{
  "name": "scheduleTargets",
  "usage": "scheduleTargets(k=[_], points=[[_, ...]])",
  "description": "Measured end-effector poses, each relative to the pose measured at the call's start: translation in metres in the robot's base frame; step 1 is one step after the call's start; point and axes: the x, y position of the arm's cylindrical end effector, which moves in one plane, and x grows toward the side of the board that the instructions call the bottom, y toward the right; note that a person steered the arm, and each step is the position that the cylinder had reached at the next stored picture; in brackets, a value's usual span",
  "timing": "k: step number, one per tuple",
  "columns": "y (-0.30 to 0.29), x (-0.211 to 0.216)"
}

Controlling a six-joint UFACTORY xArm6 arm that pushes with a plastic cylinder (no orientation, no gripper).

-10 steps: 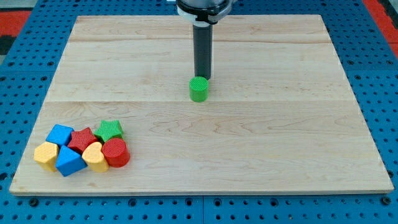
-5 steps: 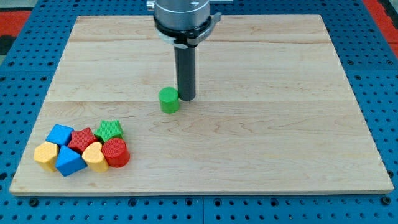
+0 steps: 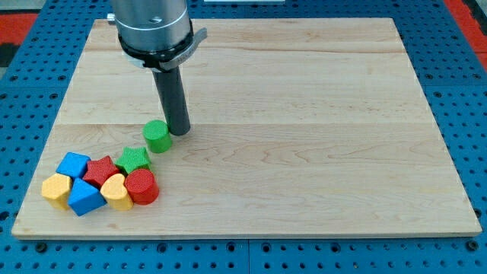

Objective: Push the green circle closer to the green star

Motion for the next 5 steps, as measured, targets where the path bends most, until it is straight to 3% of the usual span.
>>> scheduleTargets(k=[5], points=[[-0.033,0.027]])
